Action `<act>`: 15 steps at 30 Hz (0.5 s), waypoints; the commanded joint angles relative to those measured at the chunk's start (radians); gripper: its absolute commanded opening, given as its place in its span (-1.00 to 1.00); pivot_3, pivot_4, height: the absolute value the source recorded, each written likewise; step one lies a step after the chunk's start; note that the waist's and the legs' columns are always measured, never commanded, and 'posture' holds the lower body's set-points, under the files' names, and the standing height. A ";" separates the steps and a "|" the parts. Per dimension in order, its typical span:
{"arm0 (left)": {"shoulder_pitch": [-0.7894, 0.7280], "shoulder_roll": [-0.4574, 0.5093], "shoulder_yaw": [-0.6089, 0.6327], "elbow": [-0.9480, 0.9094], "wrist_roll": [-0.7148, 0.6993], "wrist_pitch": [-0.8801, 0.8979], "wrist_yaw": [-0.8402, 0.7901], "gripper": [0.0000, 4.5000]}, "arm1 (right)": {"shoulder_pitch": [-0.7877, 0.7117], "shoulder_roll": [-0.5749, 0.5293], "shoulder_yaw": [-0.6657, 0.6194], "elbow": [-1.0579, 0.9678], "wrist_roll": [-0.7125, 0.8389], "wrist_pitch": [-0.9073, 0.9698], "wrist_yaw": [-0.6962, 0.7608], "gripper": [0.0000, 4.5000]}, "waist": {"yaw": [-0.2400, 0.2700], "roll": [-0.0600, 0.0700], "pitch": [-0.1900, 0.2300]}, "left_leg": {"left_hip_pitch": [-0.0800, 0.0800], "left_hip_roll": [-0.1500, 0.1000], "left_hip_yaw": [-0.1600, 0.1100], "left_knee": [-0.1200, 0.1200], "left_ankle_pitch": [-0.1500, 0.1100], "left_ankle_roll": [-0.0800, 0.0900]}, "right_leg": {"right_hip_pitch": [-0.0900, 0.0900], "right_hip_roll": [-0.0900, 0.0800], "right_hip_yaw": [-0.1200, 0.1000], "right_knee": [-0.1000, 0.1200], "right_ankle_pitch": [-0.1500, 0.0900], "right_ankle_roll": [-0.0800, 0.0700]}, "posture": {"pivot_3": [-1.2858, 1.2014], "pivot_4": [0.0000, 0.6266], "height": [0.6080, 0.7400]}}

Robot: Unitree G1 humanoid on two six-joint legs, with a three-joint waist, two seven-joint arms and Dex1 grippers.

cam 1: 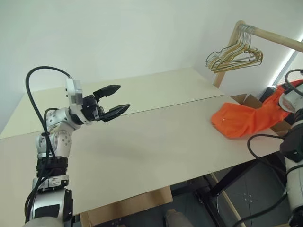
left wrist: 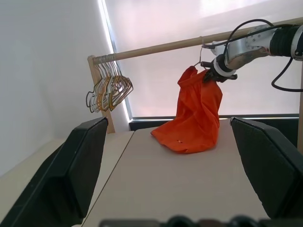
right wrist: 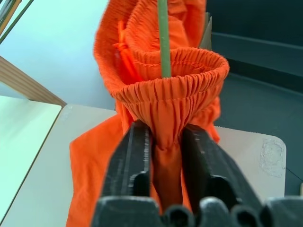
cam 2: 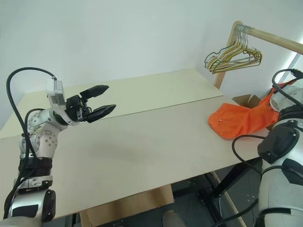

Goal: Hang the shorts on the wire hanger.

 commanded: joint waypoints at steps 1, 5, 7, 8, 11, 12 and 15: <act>0.001 0.005 0.010 -0.041 -0.021 -0.006 -0.007 1.00 | -0.012 -0.016 0.027 -0.027 -0.011 -0.048 -0.039 0.11 | 0.002 0.000 0.000 | 0.000 0.000 0.000 0.000 0.000 0.000 | 0.000 0.000 0.000 0.000 0.000 0.000 | -0.05 -1.00 1.00; 0.004 0.003 0.009 -0.039 -0.017 -0.011 -0.004 1.00 | -0.011 -0.013 0.073 -0.051 -0.048 -0.086 -0.102 0.66 | 0.007 0.000 0.000 | 0.001 0.000 0.001 0.000 0.000 0.000 | 0.000 0.000 0.001 0.000 0.000 0.001 | -0.05 -1.00 1.00; 0.007 0.003 0.010 -0.041 -0.016 -0.013 -0.003 1.00 | -0.014 -0.008 0.096 -0.067 -0.064 -0.094 -0.124 0.92 | 0.010 0.000 0.000 | 0.001 0.000 0.002 0.000 0.000 0.000 | 0.000 0.000 0.002 0.000 0.000 0.001 | -0.04 -1.00 1.00; 0.008 0.004 0.010 -0.042 -0.016 -0.014 -0.003 1.00 | -0.015 -0.004 0.104 -0.076 -0.069 -0.101 -0.139 0.97 | 0.011 0.000 0.000 | 0.001 0.000 0.002 0.000 0.000 0.000 | 0.000 0.000 0.002 0.000 0.000 0.001 | -0.04 -1.00 1.00; 0.010 0.005 0.011 -0.041 -0.013 -0.017 -0.001 1.00 | -0.014 0.008 0.141 -0.112 -0.096 -0.111 -0.173 0.97 | 0.013 0.000 0.000 | 0.001 0.000 0.003 0.000 0.000 0.000 | 0.000 0.000 0.004 0.000 0.000 0.001 | -0.04 -1.00 1.00; 0.010 0.006 0.012 -0.041 -0.013 -0.018 0.000 1.00 | -0.011 0.012 0.156 -0.126 -0.110 -0.114 -0.187 0.97 | 0.013 0.000 0.000 | 0.001 0.000 0.003 0.000 0.000 0.000 | 0.000 0.000 0.004 0.000 0.000 0.001 | -0.04 -1.00 1.00; 0.009 0.005 0.012 -0.040 -0.012 -0.020 0.001 1.00 | 0.003 0.024 0.185 -0.175 -0.138 -0.129 -0.233 0.97 | 0.014 0.000 0.000 | 0.002 0.000 0.003 0.000 0.000 0.000 | 0.000 0.000 0.004 0.000 0.000 0.001 | -0.04 -1.00 1.00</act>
